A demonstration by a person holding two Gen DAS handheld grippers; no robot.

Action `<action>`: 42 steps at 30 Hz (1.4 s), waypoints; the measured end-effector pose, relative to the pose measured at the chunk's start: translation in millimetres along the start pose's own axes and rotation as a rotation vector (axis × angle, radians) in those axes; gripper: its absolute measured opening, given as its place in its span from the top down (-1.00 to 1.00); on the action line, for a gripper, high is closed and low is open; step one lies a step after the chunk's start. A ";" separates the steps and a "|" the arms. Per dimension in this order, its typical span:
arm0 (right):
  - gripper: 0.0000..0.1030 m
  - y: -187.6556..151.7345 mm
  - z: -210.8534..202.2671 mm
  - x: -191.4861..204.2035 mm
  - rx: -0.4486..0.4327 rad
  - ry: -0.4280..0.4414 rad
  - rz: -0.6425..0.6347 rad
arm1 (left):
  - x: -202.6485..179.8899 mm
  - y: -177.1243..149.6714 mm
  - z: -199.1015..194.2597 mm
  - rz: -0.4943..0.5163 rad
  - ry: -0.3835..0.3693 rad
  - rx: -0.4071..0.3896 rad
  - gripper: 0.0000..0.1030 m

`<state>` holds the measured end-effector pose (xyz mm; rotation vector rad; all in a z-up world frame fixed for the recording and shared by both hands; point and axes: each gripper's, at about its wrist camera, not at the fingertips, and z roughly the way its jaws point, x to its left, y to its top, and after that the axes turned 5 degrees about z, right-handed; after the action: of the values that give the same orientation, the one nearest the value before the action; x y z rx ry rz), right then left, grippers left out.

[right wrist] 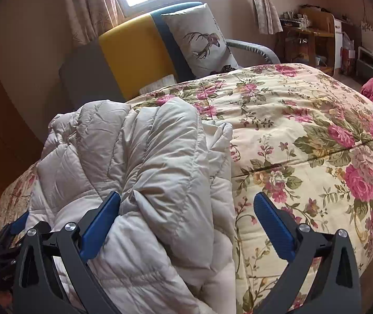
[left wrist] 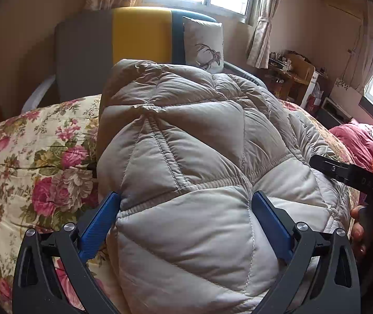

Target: Fold large clothes

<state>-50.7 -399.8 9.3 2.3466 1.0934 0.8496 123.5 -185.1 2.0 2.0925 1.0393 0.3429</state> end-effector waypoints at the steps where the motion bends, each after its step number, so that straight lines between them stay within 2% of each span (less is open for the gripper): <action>1: -0.97 -0.4 -2.4 -0.3 0.015 0.013 -0.003 | 2.1 -1.1 -1.3 -0.011 -0.014 0.003 -0.93; 8: -0.97 -6.0 -2.8 -4.7 0.133 0.110 -0.026 | 26.1 -9.8 -9.6 -0.145 -0.167 0.026 -0.93; 12: -0.97 -10.7 6.6 -11.7 0.212 0.177 -0.007 | 32.5 -13.0 -12.4 -0.164 -0.230 0.041 -0.93; 19: -0.97 -14.6 40.7 -35.2 0.366 0.327 0.171 | 41.0 -18.6 -6.0 -0.158 -0.301 0.083 -0.93; 23: -0.97 -22.5 63.4 -49.0 0.466 0.436 0.328 | 47.8 -8.9 5.4 -0.124 -0.345 0.148 -0.94; 27: -0.97 -21.7 59.8 -42.9 0.454 0.422 0.281 | 58.6 -5.9 6.4 -0.139 -0.397 0.180 -0.94; 31: -0.97 -22.6 57.6 -38.4 0.443 0.400 0.266 | 72.9 -13.0 0.7 -0.229 -0.432 0.127 -0.94; 34: -0.97 -24.1 53.2 -22.2 0.417 0.349 0.211 | 77.8 -22.9 5.6 -0.297 -0.464 0.123 -0.94; 38: -0.97 -23.8 45.0 -3.4 0.373 0.278 0.125 | 78.2 -28.1 10.5 -0.307 -0.487 0.141 -0.94; 42: -0.97 -25.9 41.6 1.6 0.365 0.256 0.109 | 75.4 -23.5 10.0 -0.300 -0.506 0.165 -0.94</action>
<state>-35.6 -387.4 -35.6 2.6700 1.3285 1.0928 163.2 -123.3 -28.7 1.9717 1.0671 -0.4149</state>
